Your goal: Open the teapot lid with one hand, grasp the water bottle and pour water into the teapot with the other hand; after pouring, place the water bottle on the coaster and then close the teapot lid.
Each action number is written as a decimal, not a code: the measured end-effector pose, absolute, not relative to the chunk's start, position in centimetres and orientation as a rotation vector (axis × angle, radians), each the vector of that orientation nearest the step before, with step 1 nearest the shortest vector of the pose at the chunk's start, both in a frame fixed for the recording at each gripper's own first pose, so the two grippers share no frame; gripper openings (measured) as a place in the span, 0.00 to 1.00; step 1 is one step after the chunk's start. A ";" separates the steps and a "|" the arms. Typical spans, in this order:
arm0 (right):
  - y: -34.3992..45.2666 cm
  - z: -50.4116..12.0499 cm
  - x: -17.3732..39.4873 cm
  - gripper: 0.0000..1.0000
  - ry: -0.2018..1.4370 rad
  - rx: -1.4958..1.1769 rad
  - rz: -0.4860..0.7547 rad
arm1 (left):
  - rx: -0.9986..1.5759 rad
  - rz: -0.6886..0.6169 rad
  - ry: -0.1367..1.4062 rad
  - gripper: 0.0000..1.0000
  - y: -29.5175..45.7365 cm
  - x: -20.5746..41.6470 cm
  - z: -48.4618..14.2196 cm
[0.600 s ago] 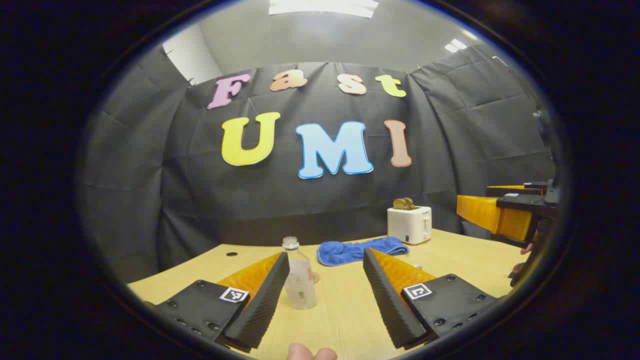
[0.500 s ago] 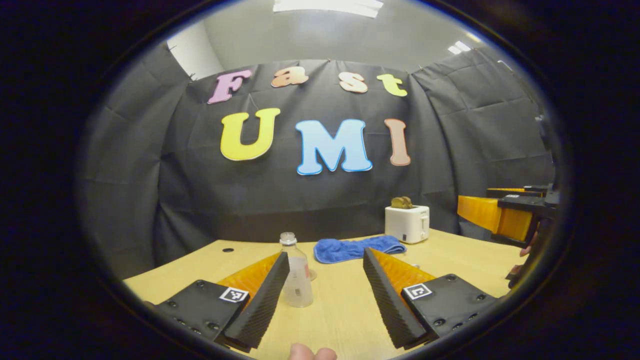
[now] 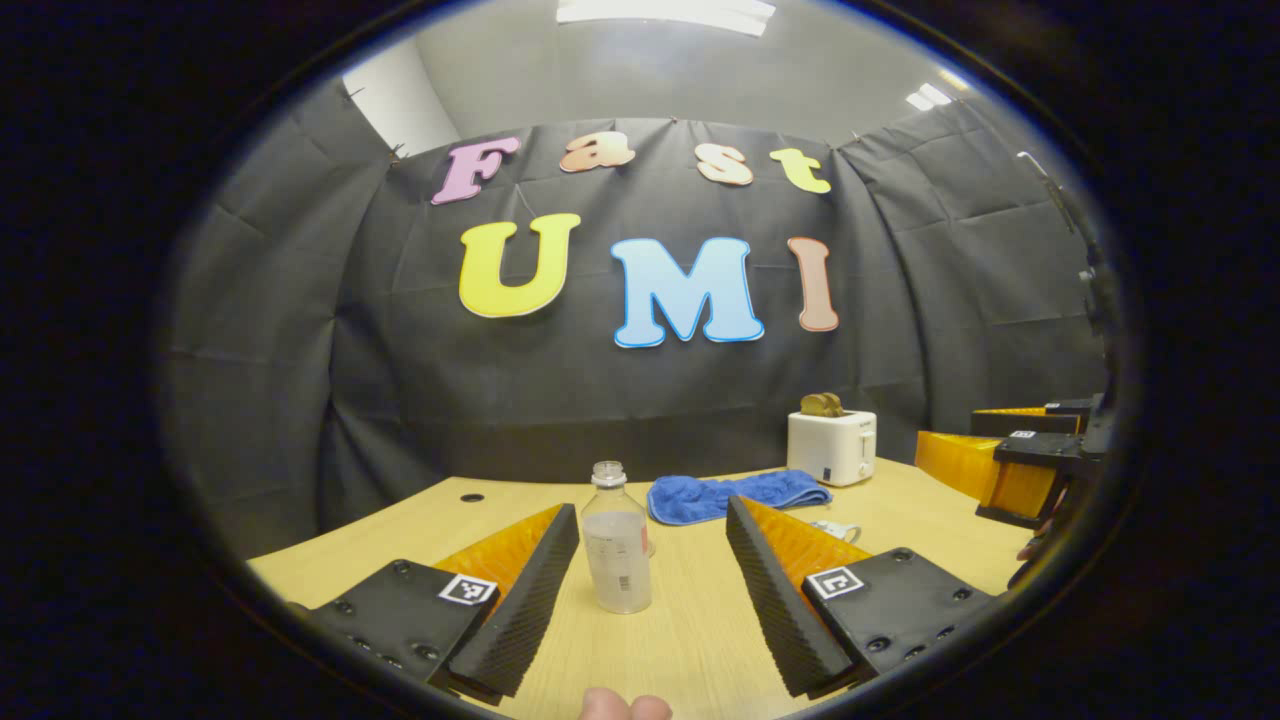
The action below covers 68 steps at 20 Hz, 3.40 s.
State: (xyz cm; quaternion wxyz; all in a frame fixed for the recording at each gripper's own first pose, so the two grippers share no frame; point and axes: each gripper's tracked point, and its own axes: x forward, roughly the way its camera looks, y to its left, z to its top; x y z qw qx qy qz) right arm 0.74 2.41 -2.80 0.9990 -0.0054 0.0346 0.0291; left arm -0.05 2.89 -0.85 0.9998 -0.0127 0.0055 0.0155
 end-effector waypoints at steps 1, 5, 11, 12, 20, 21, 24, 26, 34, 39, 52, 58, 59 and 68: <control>2.3 -2.6 0.7 0.98 0.064 -0.018 0.055 | -0.030 0.024 0.018 1.00 2.7 0.0 -1.2; 2.7 -2.3 0.6 0.98 0.051 -0.016 0.052 | -0.016 0.036 0.026 1.00 3.5 -0.2 -1.3; 3.5 -3.3 0.9 0.98 0.071 -0.005 0.072 | -0.007 0.053 0.017 1.00 4.5 -0.1 -0.7; 3.6 -3.5 0.9 0.98 0.079 -0.002 0.074 | -0.007 0.046 0.020 1.00 4.3 -0.1 -0.8; 4.6 -5.2 3.3 0.98 0.125 -0.023 0.079 | -0.020 0.067 0.036 1.00 5.4 0.0 -1.3; 4.7 -5.7 3.8 0.98 0.139 -0.025 0.080 | -0.018 0.070 0.039 1.00 5.5 0.1 -1.5; 5.0 -7.1 5.1 0.98 0.170 -0.025 0.079 | -0.023 0.078 0.040 1.00 6.1 0.1 -1.4; 5.0 -8.1 6.1 0.98 0.182 -0.036 0.071 | -0.027 0.081 0.041 1.00 6.4 0.3 -1.5; 5.1 -12.3 10.6 0.98 0.247 -0.042 0.055 | -0.030 0.094 0.056 1.00 7.5 0.6 -2.1; 5.4 -14.2 12.8 0.98 0.279 -0.050 0.050 | -0.036 0.098 0.073 1.00 8.0 0.9 -2.6; 6.0 -16.9 14.3 0.45 0.331 -0.056 0.042 | -0.046 0.107 0.092 1.00 8.9 1.2 -3.6; 6.0 -17.0 14.3 0.46 0.328 -0.057 0.028 | -0.042 0.104 0.082 1.00 8.8 1.1 -3.0; 6.1 -17.0 14.3 0.45 0.326 -0.065 0.027 | -0.044 0.102 0.084 1.00 8.9 1.1 -3.0; 5.9 -16.8 14.5 0.13 0.304 -0.080 0.029 | -0.043 0.101 0.081 1.00 8.9 1.2 -3.0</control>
